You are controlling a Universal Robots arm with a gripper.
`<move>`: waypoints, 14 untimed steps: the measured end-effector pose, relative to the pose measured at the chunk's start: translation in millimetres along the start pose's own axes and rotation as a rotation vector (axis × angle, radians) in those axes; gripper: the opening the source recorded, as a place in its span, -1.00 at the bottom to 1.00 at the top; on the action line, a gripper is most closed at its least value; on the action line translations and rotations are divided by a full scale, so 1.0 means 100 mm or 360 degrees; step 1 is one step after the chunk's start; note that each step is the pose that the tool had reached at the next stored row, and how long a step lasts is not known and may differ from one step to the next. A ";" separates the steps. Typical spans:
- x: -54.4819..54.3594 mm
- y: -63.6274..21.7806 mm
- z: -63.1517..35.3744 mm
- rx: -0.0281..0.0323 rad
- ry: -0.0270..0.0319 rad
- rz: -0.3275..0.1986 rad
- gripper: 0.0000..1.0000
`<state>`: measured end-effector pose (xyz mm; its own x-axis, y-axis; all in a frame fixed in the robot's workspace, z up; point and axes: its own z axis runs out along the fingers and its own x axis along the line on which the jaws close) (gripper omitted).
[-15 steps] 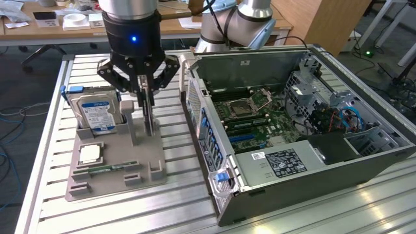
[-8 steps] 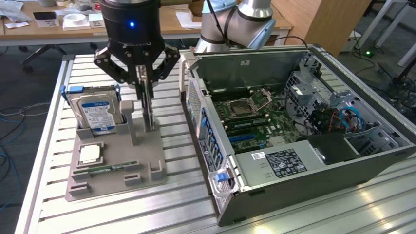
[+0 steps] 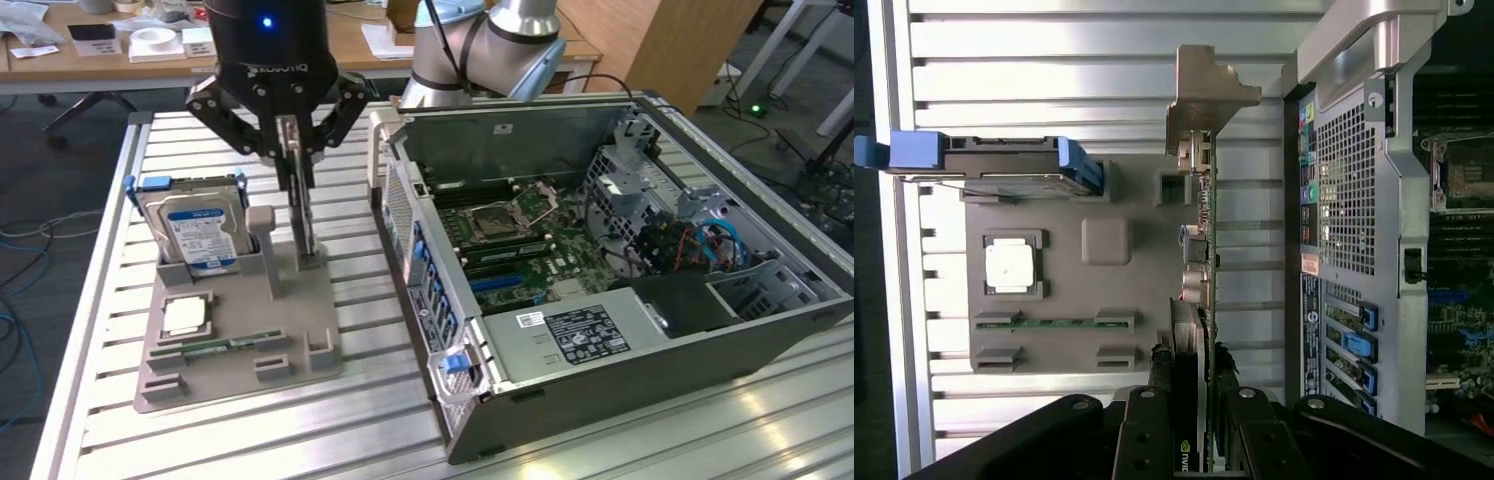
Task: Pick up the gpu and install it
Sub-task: 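Pick up the gpu and move the gpu toward the slot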
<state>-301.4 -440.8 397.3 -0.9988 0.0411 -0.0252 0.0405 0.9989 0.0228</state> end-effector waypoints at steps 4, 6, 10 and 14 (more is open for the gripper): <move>0.00 0.002 -0.068 0.00000 0.00000 0.0000 -0.47; 0.00 0.003 -0.105 0.00000 0.00000 0.0000 -0.47; 0.00 0.004 -0.176 0.00000 0.00000 0.0000 -0.47; -0.01 0.005 -0.209 -0.00001 -0.00001 0.0000 -0.47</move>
<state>-301.4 -440.8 418.2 -0.9988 0.0411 -0.0253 0.0405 0.9989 0.0229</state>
